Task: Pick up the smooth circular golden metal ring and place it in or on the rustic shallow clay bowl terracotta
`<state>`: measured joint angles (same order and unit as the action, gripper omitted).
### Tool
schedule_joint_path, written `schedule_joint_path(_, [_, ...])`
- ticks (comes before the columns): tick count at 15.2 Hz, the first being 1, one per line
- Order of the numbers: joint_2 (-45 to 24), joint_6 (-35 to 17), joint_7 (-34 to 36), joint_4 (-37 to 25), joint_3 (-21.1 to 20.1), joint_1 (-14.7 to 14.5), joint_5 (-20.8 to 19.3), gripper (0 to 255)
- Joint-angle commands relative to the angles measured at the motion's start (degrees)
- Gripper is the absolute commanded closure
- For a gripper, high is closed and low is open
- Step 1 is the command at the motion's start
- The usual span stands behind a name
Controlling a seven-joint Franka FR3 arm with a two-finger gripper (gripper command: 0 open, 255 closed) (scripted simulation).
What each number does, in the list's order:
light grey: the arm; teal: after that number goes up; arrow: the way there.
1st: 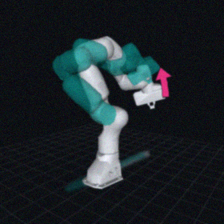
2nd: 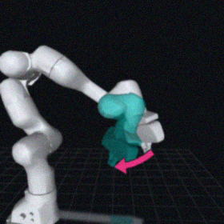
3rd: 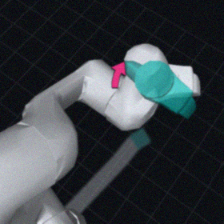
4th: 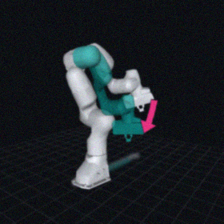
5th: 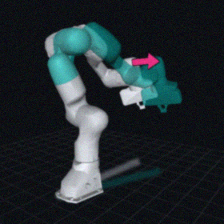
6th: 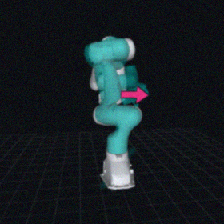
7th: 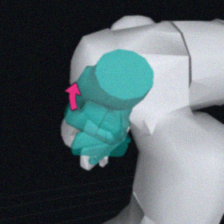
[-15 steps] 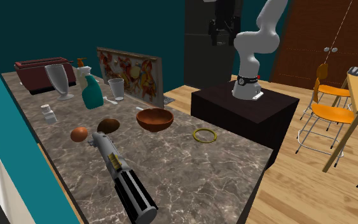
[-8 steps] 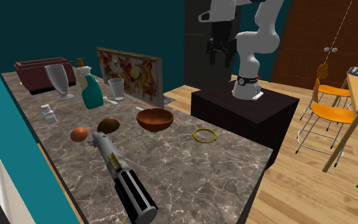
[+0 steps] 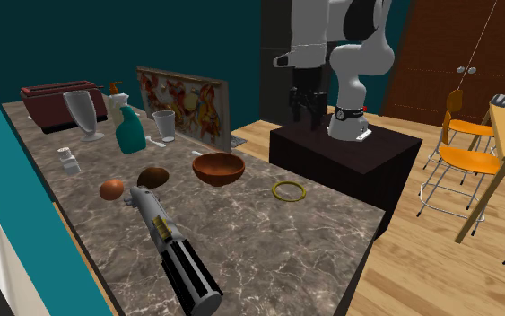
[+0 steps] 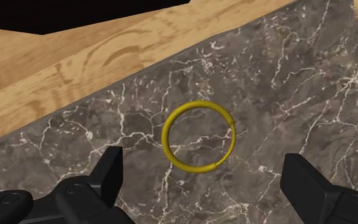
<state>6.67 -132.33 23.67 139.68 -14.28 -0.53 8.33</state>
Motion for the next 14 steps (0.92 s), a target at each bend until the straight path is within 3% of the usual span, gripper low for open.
schedule_joint_path(1, [-5.63, -3.41, 3.25, -1.99, -0.86, -0.10, -1.25, 0])
schedule_joint_path(12, [-31.95, -12.53, 18.09, -17.31, 1.32, -4.41, -8.58, 0])
schedule_joint_path(14, [-33.92, -13.35, 18.76, -18.38, 1.72, -4.91, -8.90, 0])
